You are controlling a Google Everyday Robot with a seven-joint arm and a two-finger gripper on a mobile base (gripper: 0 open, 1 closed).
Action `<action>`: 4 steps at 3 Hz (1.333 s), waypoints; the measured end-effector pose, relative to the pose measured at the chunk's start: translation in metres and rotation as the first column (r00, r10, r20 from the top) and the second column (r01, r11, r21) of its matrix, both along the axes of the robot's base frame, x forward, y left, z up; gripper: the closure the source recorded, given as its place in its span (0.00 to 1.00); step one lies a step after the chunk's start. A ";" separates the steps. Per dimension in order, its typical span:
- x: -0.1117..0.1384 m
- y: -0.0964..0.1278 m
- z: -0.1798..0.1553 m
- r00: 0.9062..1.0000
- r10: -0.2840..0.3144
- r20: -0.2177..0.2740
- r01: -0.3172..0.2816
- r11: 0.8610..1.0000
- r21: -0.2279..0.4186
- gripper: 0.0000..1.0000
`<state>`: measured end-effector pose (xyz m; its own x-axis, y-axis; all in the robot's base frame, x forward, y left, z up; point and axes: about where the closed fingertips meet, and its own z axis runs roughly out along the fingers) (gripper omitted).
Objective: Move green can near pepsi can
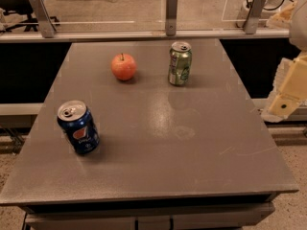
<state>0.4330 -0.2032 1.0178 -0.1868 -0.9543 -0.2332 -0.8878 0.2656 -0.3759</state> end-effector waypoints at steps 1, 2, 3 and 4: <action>0.000 0.000 0.000 1.000 0.000 0.000 0.000 1.000 0.000 0.00; 0.016 0.002 0.000 1.000 0.009 0.014 -0.009 1.000 0.010 0.00; 0.069 0.020 -0.006 0.996 0.067 0.056 -0.069 0.997 0.031 0.00; 0.142 0.041 -0.019 0.988 0.123 0.093 -0.131 0.987 0.089 0.00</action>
Offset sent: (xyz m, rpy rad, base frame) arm 0.0405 0.0017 -0.0086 0.0263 -0.0099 0.0161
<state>0.5753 -0.1625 0.9993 -0.0405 -0.9419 -0.3335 -0.8816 0.1908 -0.4317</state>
